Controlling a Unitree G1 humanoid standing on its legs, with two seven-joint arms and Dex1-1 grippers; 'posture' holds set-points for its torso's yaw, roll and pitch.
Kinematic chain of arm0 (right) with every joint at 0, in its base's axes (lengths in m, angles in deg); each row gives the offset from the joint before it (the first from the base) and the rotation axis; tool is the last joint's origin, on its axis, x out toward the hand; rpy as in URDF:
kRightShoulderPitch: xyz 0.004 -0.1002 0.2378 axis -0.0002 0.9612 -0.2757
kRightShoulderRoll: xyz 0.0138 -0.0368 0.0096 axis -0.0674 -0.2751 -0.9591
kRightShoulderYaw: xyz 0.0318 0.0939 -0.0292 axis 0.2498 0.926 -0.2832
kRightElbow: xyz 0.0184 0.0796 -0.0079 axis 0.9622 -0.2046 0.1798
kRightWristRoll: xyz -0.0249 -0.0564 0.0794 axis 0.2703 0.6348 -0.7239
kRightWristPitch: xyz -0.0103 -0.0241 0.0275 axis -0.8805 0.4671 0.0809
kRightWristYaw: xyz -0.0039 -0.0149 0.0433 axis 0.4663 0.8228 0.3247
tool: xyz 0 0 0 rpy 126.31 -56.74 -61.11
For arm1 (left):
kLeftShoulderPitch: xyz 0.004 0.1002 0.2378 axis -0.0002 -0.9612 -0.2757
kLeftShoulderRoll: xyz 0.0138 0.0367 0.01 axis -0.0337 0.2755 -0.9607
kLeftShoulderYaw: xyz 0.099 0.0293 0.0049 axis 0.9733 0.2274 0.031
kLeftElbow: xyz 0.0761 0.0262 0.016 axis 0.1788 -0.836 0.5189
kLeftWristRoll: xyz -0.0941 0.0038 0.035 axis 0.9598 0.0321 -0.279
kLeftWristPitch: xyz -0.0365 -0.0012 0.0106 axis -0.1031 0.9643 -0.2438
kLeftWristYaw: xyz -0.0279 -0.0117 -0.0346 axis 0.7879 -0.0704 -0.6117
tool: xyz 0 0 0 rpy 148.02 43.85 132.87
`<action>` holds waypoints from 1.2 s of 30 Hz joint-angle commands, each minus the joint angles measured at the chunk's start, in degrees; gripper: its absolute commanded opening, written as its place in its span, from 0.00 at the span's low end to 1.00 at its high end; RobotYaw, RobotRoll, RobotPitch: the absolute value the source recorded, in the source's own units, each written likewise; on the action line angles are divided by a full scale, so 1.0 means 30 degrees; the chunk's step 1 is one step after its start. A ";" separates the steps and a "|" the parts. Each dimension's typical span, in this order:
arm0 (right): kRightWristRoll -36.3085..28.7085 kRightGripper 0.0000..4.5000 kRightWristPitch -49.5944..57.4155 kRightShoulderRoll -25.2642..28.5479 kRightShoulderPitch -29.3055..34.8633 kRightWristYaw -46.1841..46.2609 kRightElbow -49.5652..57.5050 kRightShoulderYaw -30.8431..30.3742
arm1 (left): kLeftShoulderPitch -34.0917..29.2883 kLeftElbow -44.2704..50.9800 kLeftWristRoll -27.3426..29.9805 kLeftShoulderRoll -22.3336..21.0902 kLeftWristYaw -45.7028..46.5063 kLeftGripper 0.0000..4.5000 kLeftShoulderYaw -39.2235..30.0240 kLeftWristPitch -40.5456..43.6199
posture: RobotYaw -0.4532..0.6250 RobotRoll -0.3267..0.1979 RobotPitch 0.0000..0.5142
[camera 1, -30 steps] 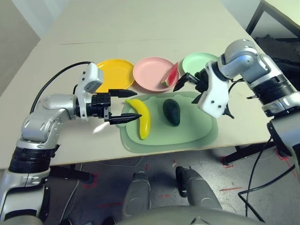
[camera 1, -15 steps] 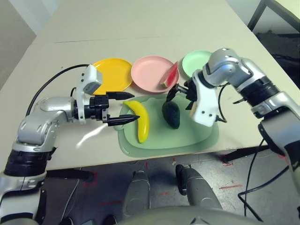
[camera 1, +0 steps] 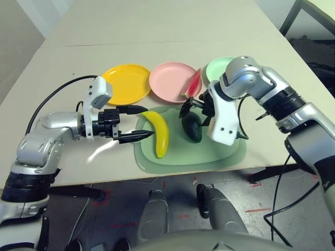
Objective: Place the fruits into color-matched plates.
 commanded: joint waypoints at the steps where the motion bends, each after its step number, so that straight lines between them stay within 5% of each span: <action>1: 0.0450 0.99 -0.0303 -0.0222 -0.0051 0.0305 -0.0285 -0.0526 | -0.0061 0.0420 0.0147 -0.0219 -0.0061 1.00 -0.0098 0.0097 | 0.48 0.62 0.38; 15: 0.3118 0.99 -0.1351 -0.1150 -0.0806 0.2569 -0.3566 -0.1025 | -0.0467 0.0965 0.0608 -0.0226 0.0284 1.00 -0.0327 0.0241 | 0.49 0.62 0.39; 22: 0.2742 0.99 -0.1256 -0.1165 -0.0779 0.2425 -0.3753 -0.1202 | -0.0467 0.0747 0.0490 -0.0312 0.0254 1.00 -0.0289 0.0064 | 0.49 0.62 0.39; 28: 0.1829 0.66 -0.0760 -0.0872 -0.0543 0.1684 -0.3177 -0.1238 | -0.0383 0.0405 0.0356 -0.0361 0.0175 1.00 -0.0283 -0.0147 | 0.48 0.62 0.38; 36: 0.1175 0.66 -0.0047 -0.0542 -0.0405 0.1080 -0.2779 -0.1065 | -0.0076 0.0003 0.0181 -0.0307 0.0047 1.00 -0.0073 -0.0411 | 0.47 0.62 0.37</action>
